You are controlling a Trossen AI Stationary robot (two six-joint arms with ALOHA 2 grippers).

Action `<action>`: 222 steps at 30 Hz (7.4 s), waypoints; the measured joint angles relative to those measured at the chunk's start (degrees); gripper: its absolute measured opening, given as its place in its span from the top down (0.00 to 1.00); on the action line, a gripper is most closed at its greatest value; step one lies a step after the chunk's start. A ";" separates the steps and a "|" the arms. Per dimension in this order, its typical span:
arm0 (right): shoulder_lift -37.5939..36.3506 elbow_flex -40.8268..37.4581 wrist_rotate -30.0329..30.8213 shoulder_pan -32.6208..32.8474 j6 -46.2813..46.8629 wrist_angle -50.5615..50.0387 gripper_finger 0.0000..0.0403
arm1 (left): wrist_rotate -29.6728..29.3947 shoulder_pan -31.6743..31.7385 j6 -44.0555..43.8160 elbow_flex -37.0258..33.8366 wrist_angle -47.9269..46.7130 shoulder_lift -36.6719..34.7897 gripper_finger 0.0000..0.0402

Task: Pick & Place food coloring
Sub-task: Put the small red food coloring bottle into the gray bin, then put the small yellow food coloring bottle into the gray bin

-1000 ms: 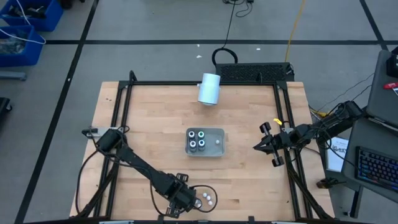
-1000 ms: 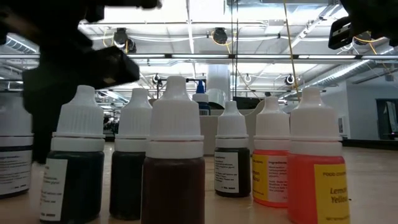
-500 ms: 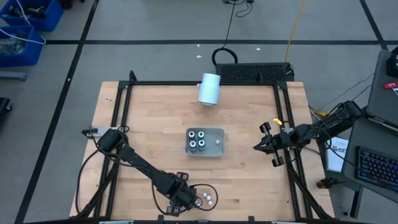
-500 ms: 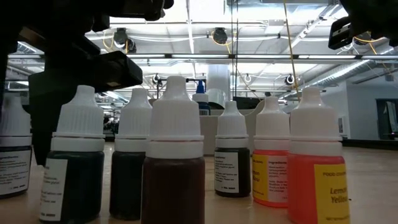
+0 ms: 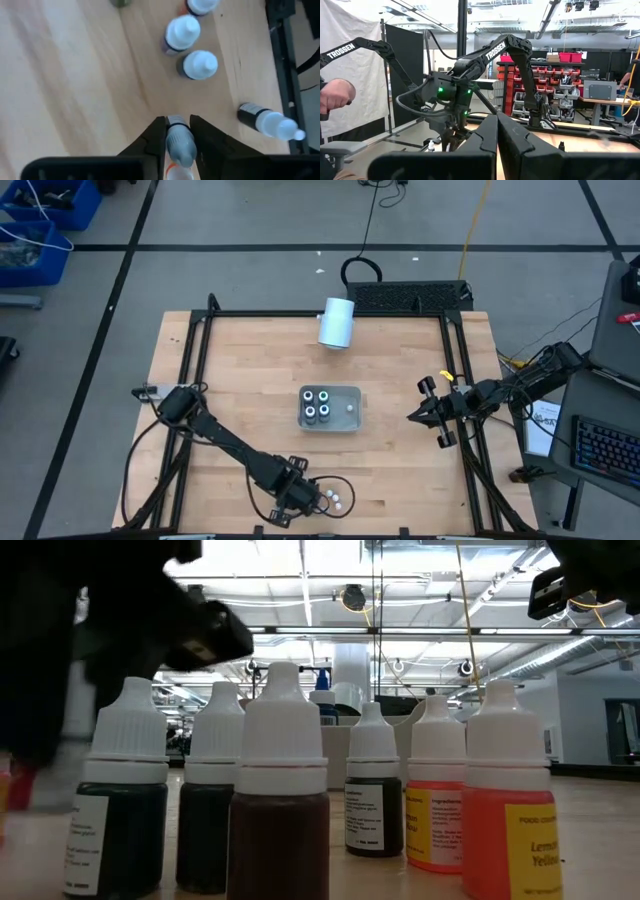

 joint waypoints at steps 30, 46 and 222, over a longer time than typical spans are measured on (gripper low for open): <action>0.04 0.00 0.27 0.00 -0.46 -0.94 1.00 | -12.58 26.97 19.98 28.66 -8.18 5.42 0.80; -0.01 0.00 0.31 0.00 -0.04 -3.00 1.00 | -10.50 28.38 18.25 28.64 -11.71 13.36 0.79; 0.23 0.02 0.24 0.02 1.29 -5.40 1.00 | 1.09 -1.15 -11.30 -3.49 -5.37 -2.29 0.64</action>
